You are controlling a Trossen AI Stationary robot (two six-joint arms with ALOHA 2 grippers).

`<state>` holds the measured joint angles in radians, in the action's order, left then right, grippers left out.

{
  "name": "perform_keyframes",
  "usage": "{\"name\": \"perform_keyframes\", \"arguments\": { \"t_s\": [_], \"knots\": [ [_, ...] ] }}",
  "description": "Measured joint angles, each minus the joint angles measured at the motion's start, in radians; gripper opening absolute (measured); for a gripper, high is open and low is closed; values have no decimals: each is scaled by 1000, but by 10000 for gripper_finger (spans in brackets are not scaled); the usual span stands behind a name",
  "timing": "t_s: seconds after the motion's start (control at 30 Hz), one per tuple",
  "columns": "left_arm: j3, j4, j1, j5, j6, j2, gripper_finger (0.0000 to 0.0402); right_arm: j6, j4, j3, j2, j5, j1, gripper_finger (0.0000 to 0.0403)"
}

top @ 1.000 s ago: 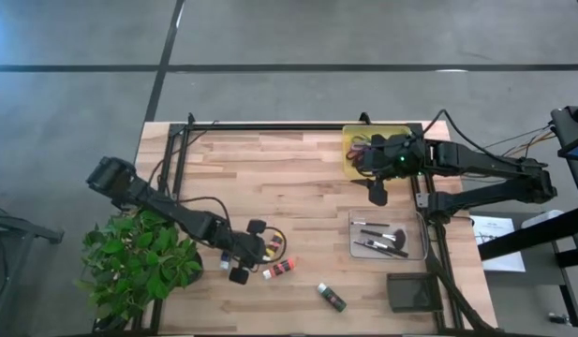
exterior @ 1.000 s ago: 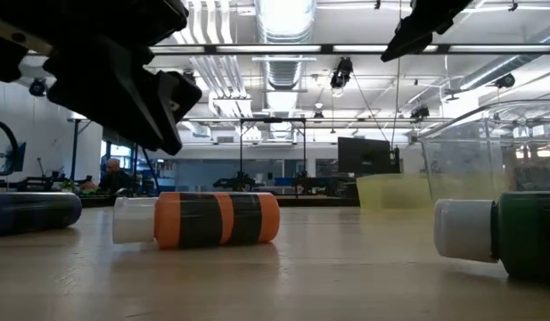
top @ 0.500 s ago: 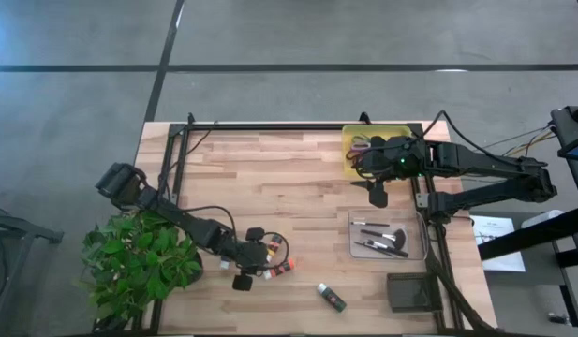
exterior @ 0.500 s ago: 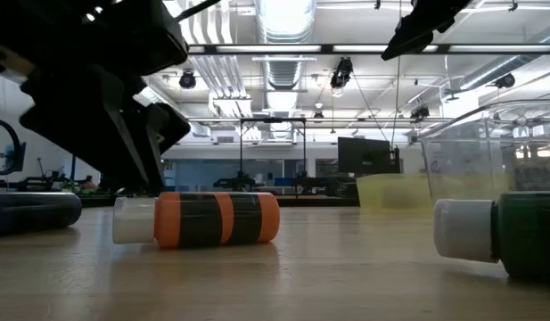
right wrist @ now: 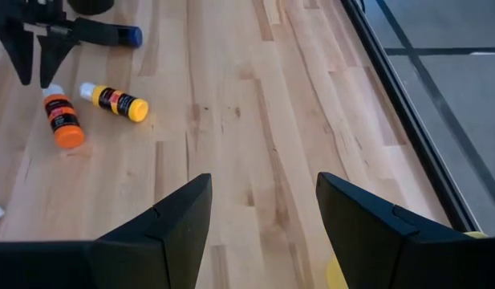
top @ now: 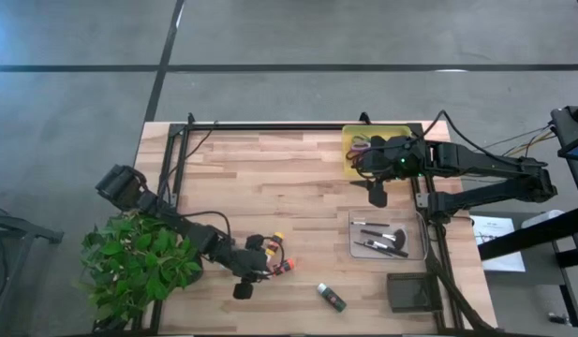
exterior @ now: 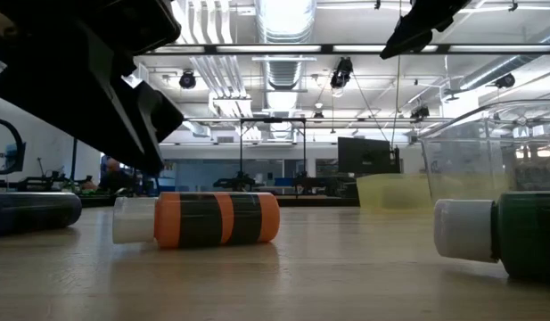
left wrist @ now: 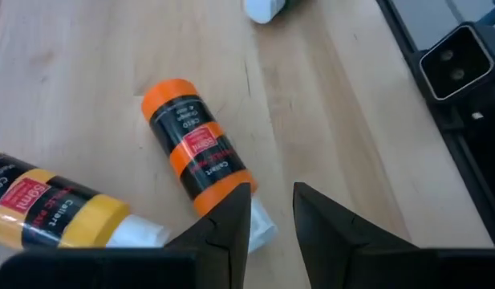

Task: Pick & Place Paint Supplies
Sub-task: Put the orange paint bottle into the black bin

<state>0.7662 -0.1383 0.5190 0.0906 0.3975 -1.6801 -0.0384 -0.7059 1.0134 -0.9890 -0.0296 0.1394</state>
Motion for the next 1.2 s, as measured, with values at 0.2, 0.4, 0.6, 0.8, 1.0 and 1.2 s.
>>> {"name": "perform_keyframes", "arguments": {
  "t_s": [0.2, 0.4, 0.6, 0.8, 1.0, 1.2],
  "knots": [
    [0, 8, 0, 3, -1, 0, 106, 2, 3, 0, 0, 0, 0, 225],
    [0, 8, 0, 5, 10, -21, 168, 2, 3, 0, -1, 0, 0, 225],
    [0, 11, 0, 14, 50, -38, 262, -1, 4, 0, -1, 0, 0, 225],
    [0, 16, 3, 14, 93, -90, 299, -2, 4, 0, -1, -5, 0, 225],
    [4, 2, 2, 31, 139, -125, 300, -6, 6, 0, -1, -11, 0, 225],
    [3, 6, -1, 50, 155, -114, 278, -5, 6, 0, -1, -19, 0, 225]
  ]
}}
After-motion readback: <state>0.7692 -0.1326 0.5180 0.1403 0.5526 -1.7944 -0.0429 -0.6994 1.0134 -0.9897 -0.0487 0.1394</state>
